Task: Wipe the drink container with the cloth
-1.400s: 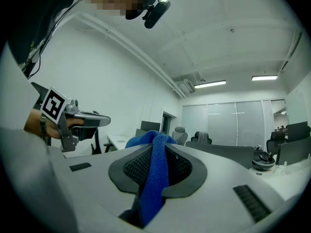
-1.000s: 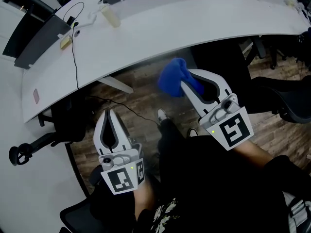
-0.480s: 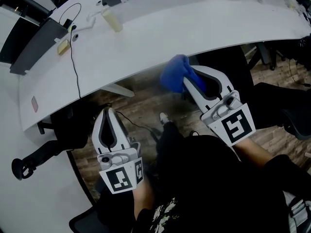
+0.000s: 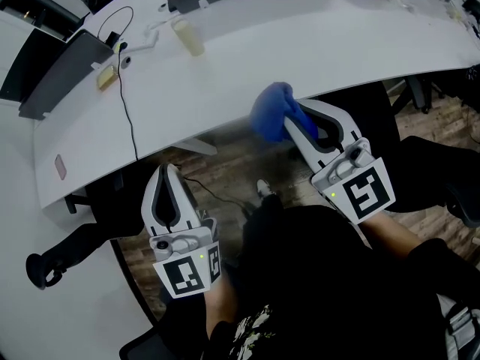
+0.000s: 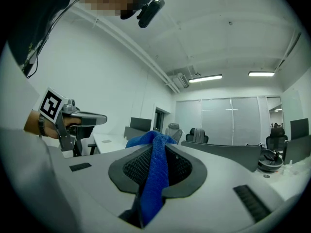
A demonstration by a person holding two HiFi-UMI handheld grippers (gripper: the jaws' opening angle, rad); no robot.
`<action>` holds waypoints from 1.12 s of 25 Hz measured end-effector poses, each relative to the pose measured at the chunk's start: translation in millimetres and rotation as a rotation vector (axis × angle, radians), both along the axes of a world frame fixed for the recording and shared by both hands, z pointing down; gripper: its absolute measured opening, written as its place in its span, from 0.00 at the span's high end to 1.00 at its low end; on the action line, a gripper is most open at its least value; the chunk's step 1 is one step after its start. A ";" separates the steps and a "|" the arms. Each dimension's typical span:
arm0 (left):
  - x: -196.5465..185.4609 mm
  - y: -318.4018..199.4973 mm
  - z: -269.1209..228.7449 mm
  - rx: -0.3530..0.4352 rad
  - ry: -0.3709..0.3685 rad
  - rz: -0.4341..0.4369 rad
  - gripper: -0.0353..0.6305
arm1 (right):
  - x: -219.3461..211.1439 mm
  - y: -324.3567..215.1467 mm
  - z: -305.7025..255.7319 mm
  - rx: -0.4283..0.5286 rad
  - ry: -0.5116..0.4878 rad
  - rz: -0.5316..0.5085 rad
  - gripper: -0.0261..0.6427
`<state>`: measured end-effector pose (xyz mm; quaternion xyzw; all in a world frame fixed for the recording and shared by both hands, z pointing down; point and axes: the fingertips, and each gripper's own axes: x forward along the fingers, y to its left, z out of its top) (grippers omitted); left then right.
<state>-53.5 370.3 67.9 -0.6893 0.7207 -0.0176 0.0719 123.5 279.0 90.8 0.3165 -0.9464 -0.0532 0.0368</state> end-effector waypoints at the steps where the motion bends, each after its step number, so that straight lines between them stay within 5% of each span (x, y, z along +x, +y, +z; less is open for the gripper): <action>1: -4.8 -1.7 -1.1 0.003 -0.010 0.001 0.94 | -4.8 -2.3 0.1 0.000 -0.004 0.002 0.88; 13: -63.9 -30.3 9.6 0.006 -0.019 0.018 0.94 | -57.6 -28.2 10.6 0.009 -0.012 0.031 0.88; 28: -76.7 -64.5 28.4 -0.014 0.007 0.104 0.94 | -58.4 -54.4 16.4 0.046 -0.003 0.125 0.88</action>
